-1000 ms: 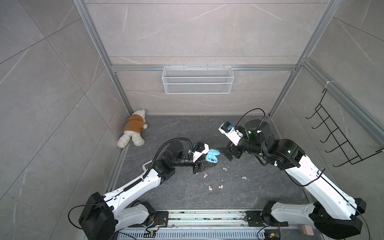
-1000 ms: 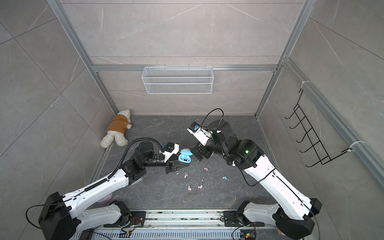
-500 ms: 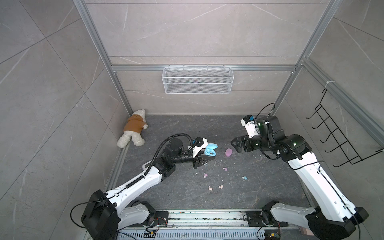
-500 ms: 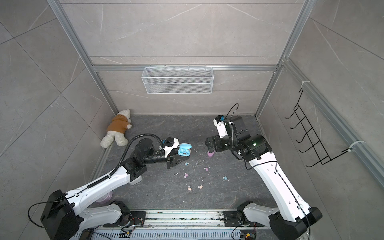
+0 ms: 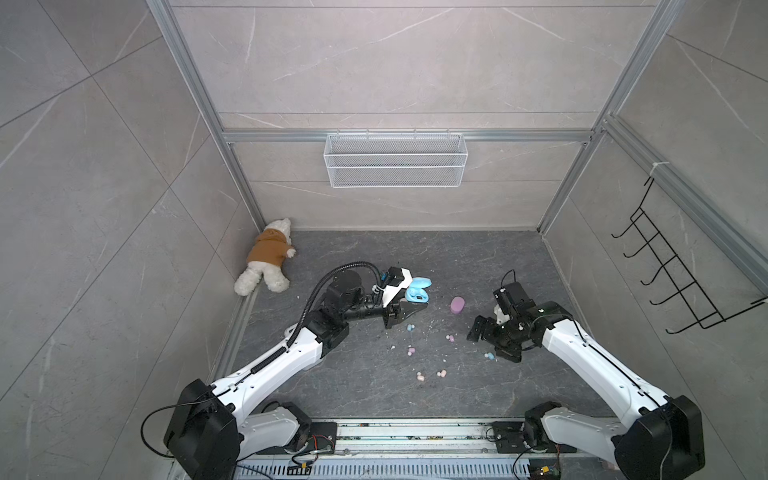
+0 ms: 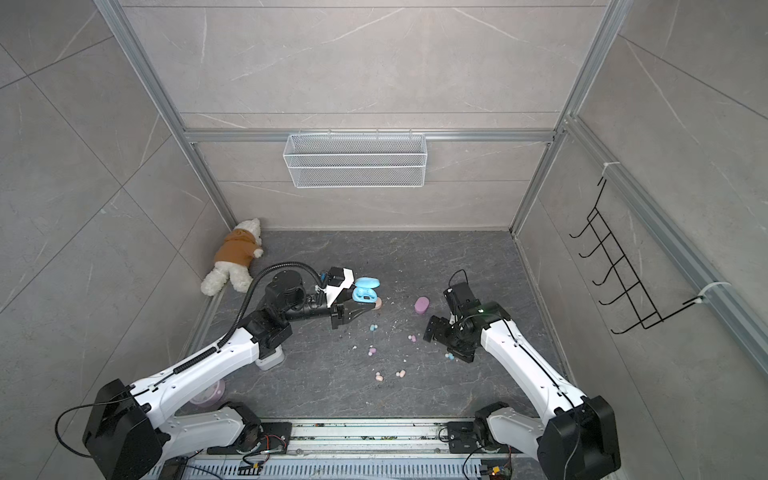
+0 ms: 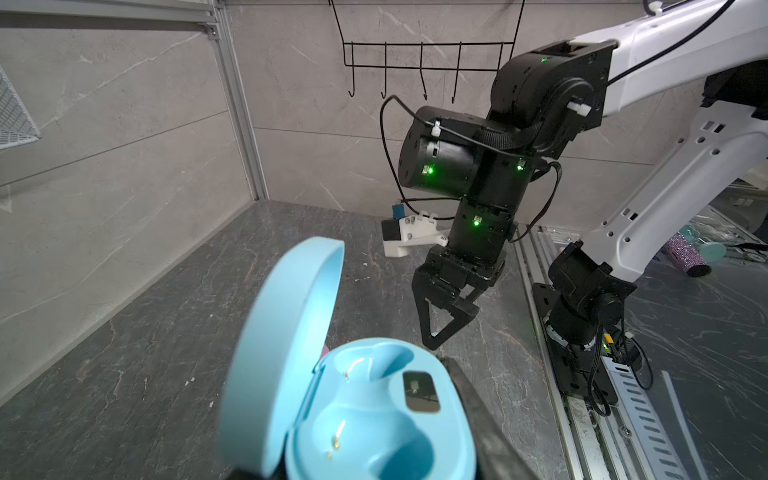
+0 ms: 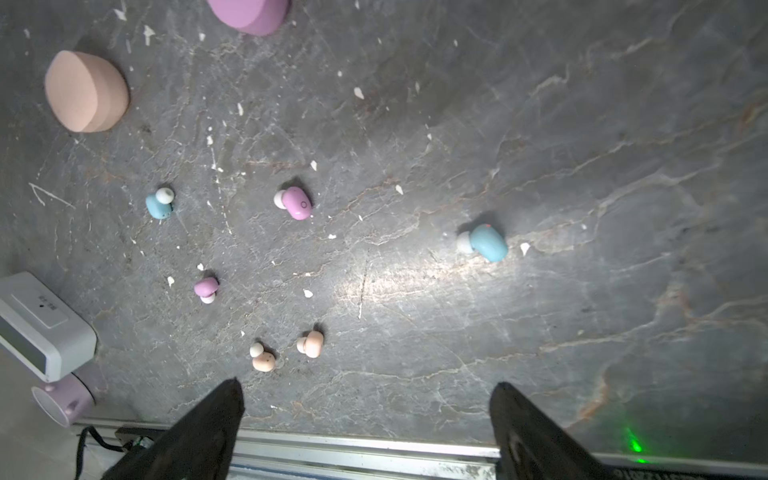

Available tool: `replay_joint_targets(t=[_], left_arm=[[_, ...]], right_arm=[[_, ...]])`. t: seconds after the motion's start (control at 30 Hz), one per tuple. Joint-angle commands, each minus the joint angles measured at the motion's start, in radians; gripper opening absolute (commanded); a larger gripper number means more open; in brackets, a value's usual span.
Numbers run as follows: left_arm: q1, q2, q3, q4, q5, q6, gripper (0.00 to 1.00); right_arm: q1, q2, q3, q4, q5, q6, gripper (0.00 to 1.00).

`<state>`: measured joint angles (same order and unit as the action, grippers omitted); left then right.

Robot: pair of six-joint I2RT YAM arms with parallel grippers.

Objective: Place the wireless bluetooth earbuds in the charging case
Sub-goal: 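Move the right gripper down over the teal earbud on the table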

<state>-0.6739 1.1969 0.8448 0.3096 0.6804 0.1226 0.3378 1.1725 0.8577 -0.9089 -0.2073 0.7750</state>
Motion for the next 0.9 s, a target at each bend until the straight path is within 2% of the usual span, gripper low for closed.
replay_joint_targets(t=[0.0,0.3,0.87], left_arm=[[0.000,-0.021,0.003,0.039,0.012,-0.005,0.15],[0.000,-0.024,0.009,0.008,0.012,-0.018,0.15],[0.000,-0.038,-0.026,0.027,-0.001,-0.005,0.14]], right_arm=[[-0.005,0.023,-0.057,0.085,-0.013,0.125,0.94],[-0.019,0.075,-0.176,0.221,-0.018,0.199,0.95],[-0.097,0.155,-0.197,0.291,0.008,0.159,0.96]])
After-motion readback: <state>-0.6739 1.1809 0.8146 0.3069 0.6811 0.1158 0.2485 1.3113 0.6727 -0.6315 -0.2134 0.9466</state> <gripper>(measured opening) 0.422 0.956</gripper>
